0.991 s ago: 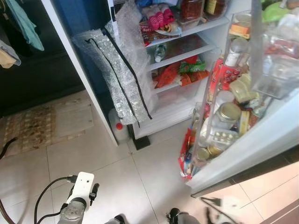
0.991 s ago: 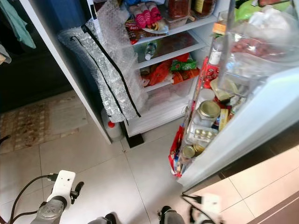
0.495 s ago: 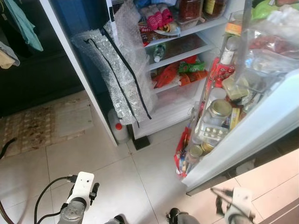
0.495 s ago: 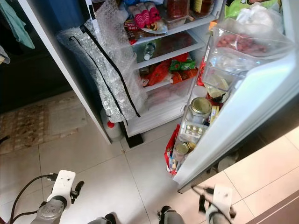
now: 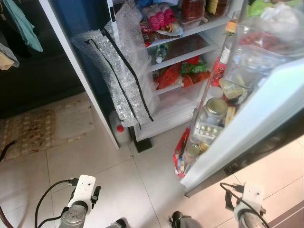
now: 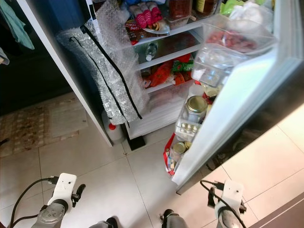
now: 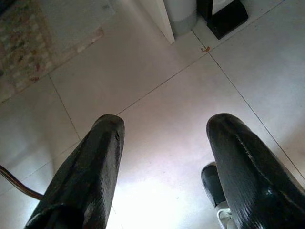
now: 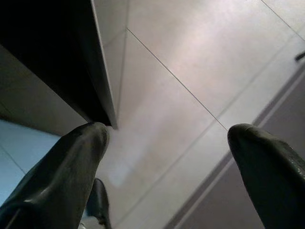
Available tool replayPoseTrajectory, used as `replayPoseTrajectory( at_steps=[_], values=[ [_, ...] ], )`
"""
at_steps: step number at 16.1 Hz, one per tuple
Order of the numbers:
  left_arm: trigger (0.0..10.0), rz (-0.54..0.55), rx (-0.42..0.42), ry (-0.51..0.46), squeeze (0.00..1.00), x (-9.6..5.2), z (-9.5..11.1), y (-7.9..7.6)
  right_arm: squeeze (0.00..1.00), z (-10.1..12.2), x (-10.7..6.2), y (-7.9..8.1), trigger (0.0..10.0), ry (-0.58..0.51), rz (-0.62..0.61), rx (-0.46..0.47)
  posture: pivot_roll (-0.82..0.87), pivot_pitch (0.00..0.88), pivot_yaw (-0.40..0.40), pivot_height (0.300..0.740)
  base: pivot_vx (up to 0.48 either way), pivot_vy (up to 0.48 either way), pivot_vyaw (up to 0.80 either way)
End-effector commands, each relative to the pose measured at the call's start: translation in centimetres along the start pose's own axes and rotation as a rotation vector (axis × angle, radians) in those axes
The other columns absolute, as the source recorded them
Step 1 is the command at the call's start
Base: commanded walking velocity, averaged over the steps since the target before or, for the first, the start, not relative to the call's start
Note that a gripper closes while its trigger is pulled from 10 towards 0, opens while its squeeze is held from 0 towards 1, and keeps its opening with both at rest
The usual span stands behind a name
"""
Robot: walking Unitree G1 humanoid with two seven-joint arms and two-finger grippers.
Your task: Restocking fridge
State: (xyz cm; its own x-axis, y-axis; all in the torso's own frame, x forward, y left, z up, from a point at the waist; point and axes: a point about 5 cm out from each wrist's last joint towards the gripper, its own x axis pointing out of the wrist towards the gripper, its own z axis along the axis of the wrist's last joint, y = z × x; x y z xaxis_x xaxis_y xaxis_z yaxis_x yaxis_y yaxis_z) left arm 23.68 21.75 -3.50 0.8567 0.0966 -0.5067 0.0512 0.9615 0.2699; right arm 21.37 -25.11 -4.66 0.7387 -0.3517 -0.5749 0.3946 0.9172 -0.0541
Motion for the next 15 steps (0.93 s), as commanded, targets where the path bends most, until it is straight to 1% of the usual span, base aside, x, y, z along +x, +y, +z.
replayPoseTrajectory(
  at_steps=[1, 2, 5, 9, 12, 15],
  values=[
    [10.0, 0.002, -0.009, 0.033, 0.0, -0.4, -1.0, 0.0, 0.0, 0.2, 0.0, 0.4, 10.0, -0.021, 0.025, 0.029, -0.07, 0.252, 0.018, 0.74, 0.0, 0.0, 0.0],
    [10.0, 0.003, -0.009, 0.031, 0.0, -0.4, -1.0, 0.0, 0.0, 0.9, 0.1, 1.0, 10.0, -0.056, 0.059, 0.049, -0.07, 0.252, 0.018, 0.74, 0.0, 0.0, 0.0],
    [10.0, 0.007, -0.009, 0.028, 0.0, -0.4, -1.0, 0.0, 0.0, 2.5, 0.5, 2.0, 10.0, -0.109, 0.119, 0.058, -0.06, 0.251, 0.017, 0.74, 0.0, 0.0, 0.0],
    [10.0, 0.01, -0.011, 0.025, 0.0, -0.4, -1.0, 0.0, 0.0, 3.5, 0.6, 3.0, 10.0, -0.148, 0.177, 0.067, -0.06, 0.246, 0.015, 0.74, 0.0, 0.0, 0.0],
    [10.0, 0.01, -0.011, 0.022, 0.0, -0.4, -0.9, 0.0, 0.0, 5.1, 0.7, 4.6, 10.0, -0.207, 0.284, 0.076, -0.06, 0.24, 0.015, 0.74, 0.0, 0.0, 0.0],
    [10.0, 0.009, -0.01, 0.022, 0.0, -0.4, -0.8, 0.0, 0.0, 6.1, 0.7, 5.7, 10.0, -0.234, 0.349, 0.066, -0.06, 0.236, 0.014, 0.74, 0.0, 0.0, 0.0]
  ],
)
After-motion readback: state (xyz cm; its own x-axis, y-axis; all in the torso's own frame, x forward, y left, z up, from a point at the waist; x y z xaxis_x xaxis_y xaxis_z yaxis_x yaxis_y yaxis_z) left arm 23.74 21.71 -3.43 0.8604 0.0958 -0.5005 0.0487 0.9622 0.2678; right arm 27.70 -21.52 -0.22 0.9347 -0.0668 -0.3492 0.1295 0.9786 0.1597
